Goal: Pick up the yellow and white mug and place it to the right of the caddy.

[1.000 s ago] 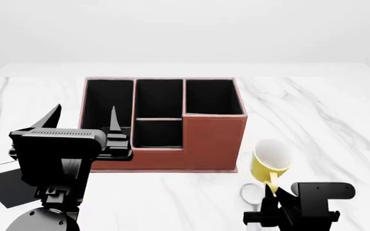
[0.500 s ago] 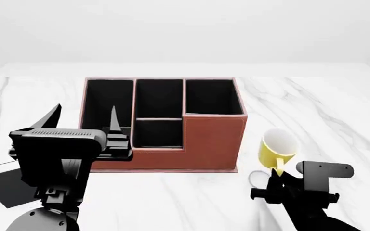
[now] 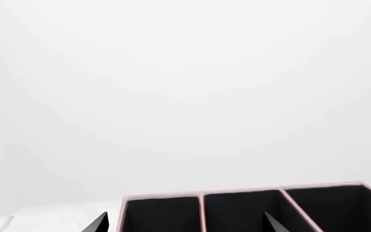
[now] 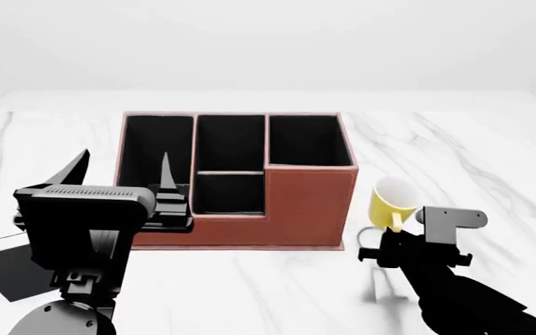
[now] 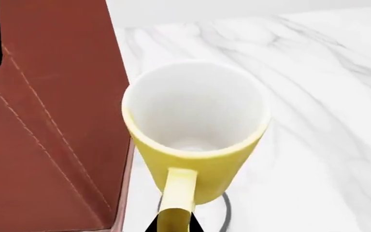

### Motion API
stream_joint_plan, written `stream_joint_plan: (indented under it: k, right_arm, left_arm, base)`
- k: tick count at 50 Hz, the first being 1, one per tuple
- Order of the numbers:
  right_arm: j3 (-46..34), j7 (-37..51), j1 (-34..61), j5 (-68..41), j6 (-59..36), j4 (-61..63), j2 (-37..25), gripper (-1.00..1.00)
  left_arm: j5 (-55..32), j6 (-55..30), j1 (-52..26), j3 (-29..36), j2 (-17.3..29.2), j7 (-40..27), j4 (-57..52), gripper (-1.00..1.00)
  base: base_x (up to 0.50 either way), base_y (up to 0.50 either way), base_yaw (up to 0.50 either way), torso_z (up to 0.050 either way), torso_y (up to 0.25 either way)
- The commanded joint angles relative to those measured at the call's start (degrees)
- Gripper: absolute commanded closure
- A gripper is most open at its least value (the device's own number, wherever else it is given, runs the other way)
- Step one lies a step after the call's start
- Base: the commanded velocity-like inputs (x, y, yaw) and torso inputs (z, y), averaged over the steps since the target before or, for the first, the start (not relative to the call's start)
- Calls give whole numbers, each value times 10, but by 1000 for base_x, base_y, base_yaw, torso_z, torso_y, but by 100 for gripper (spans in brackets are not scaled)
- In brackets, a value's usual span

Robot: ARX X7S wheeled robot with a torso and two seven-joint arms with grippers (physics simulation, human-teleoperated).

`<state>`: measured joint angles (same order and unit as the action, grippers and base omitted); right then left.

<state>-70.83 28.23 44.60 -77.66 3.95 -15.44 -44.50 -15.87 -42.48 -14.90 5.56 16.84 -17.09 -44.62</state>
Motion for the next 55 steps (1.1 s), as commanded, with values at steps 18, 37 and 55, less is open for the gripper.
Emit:
stream_joint_plan:
  k: [18, 37, 55]
  right_arm:
    - [-3, -93, 30, 17, -31, -197, 100, 100]
    - [-3, -120, 25, 10, -42, -240, 120, 100]
    - [-4, -128, 26, 6, -56, -267, 132, 100]
  left_arm:
    - [-7, 4, 1, 0, 4, -6, -2, -100]
    - [-10, 8, 1, 3, 7, -10, -1, -100]
    - [-14, 10, 1, 5, 10, -13, 0, -100]
  base:
    - [0, 0, 0, 0, 1]
    - [0, 0, 0, 0, 1]
    - [0, 0, 0, 0, 0]
